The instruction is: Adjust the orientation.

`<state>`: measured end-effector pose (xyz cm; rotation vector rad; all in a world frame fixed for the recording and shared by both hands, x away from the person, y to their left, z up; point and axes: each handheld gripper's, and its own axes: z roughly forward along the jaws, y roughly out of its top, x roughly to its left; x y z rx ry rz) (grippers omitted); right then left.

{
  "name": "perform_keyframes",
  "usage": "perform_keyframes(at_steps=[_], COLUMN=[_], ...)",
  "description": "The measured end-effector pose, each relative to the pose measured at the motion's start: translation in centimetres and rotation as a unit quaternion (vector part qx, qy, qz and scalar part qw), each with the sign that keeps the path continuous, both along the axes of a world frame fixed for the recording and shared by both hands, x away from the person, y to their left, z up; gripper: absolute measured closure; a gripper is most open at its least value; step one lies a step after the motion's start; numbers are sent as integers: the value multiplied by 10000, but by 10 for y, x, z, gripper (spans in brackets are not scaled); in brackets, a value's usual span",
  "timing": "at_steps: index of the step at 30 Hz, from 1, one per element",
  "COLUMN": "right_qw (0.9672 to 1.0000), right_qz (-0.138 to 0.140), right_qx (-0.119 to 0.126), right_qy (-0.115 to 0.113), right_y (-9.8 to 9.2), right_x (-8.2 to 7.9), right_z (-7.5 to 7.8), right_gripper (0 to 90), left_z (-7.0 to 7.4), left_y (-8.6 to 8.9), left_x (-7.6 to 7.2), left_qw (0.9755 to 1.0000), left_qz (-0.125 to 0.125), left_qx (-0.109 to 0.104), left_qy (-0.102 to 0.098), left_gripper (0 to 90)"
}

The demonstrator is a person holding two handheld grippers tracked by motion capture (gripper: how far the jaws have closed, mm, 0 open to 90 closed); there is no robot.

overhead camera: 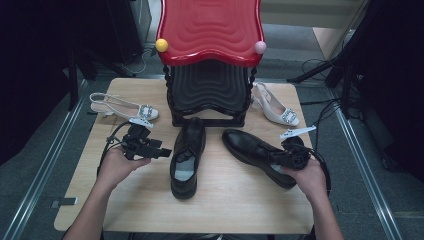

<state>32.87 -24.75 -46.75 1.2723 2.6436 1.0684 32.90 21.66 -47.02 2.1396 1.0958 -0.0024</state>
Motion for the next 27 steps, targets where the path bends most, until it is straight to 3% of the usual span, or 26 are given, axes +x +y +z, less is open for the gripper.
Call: perform_keyframes(at_steps=[9, 14, 20, 21, 27], right_qw=[9999, 9999, 9996, 9995, 9984], right_qz=[-116, -55, -114, -72, -192], right_qx=[82, 28, -79, 49, 117], right_qy=[45, -111, -237, -312, -527], right_y=[17, 31, 19, 7, -14], right_x=[1, -1, 0, -2, -5], right_z=[-1, -1, 1, 9, 23], right_gripper=[900, 900, 900, 900, 900], left_z=[0, 1, 0, 0, 2], left_y=[0, -1, -1, -1, -1], left_x=[-1, -1, -1, -1, -3], left_qw=[10000, 10000, 10000, 10000, 9999], left_qz=[22, 8, -15, -9, -2], left_qx=[-13, 10, 13, 14, 0], left_qy=[-30, -66, -66, -67, -110], left_gripper=[374, 375, 374, 374, 374])
